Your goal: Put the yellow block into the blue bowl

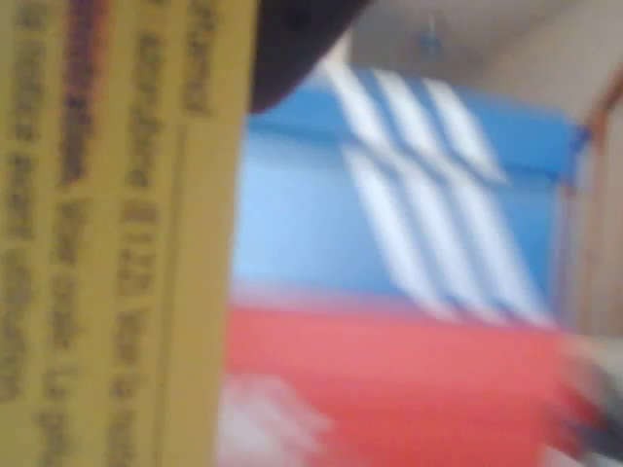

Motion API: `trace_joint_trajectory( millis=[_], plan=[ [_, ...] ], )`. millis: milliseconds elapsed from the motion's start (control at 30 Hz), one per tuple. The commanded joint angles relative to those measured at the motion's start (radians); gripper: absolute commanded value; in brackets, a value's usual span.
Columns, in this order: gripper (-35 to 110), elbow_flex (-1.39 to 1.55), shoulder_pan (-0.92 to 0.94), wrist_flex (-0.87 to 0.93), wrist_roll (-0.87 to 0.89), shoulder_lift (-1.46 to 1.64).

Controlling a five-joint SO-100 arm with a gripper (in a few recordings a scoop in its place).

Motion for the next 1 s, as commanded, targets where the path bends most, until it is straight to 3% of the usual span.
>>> trace_joint_trajectory(
  millis=[0, 533, 967],
  plan=[
    [0, -0.172, -0.074, -0.006, 0.015, 0.025],
    [0, -0.796, -0.179, -0.006, 0.026, -0.624],
    [0, -1.141, -0.281, -0.005, 0.026, -0.873]
  ],
)
